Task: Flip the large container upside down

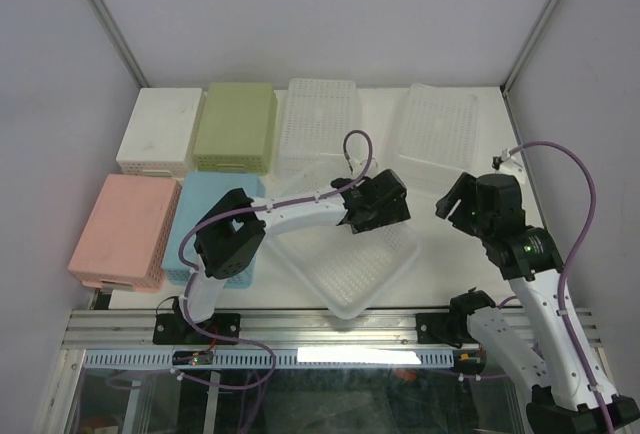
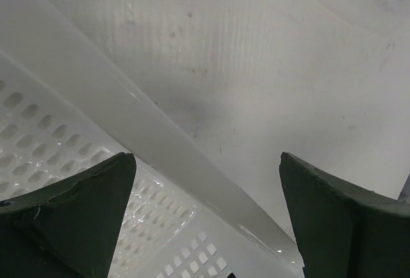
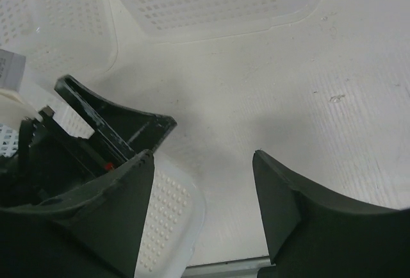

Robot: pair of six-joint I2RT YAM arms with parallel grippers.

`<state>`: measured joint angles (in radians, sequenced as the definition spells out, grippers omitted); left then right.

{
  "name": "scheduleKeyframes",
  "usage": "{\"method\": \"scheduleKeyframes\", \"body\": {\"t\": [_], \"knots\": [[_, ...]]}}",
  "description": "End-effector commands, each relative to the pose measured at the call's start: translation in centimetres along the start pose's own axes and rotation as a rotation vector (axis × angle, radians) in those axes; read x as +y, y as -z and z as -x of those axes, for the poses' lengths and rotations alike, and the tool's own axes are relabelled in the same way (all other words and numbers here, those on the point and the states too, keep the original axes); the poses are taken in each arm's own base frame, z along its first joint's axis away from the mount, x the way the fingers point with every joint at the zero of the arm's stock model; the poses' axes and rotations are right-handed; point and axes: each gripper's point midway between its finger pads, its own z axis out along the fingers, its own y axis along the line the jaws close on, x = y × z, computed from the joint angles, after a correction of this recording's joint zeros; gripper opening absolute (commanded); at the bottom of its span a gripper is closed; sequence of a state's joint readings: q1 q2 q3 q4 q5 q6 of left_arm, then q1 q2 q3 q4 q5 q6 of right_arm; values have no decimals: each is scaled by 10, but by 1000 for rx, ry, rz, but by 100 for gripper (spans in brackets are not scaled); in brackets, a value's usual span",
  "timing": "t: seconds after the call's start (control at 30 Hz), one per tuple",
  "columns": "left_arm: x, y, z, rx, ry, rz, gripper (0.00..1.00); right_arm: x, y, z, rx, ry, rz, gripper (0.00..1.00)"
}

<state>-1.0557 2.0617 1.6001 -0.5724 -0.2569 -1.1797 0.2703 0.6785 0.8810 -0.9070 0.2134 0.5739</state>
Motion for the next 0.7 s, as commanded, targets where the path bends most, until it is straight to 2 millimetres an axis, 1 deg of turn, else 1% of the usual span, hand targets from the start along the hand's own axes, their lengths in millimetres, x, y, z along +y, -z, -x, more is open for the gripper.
{"method": "scheduleKeyframes", "body": {"t": [0.0, 0.03, 0.07, 0.13, 0.23, 0.3, 0.5, 0.67], "knots": [[-11, 24, -33, 48, -136, -50, 99, -5, 18, 23, -91, -5, -30, 67], [-6, 28, -35, 47, -153, -43, 99, -7, 20, 24, -97, -3, -36, 67], [-3, 35, -31, 33, -160, -42, 99, -8, 21, 25, -101, -3, -40, 67], [3, 47, -18, -16, -173, -27, 99, -10, 22, 26, -108, -4, -46, 68], [6, 64, 0, -83, -171, -24, 99, -9, 23, 26, -116, -9, -39, 68], [7, 69, 9, -93, -150, -28, 99, -7, 22, 27, -123, -14, -27, 68], [8, 61, 18, -79, -86, -21, 99, 4, 14, 29, -119, -22, 11, 68], [15, 54, 35, -121, -6, 12, 99, 10, 5, 24, -87, -20, 27, 68]]}}
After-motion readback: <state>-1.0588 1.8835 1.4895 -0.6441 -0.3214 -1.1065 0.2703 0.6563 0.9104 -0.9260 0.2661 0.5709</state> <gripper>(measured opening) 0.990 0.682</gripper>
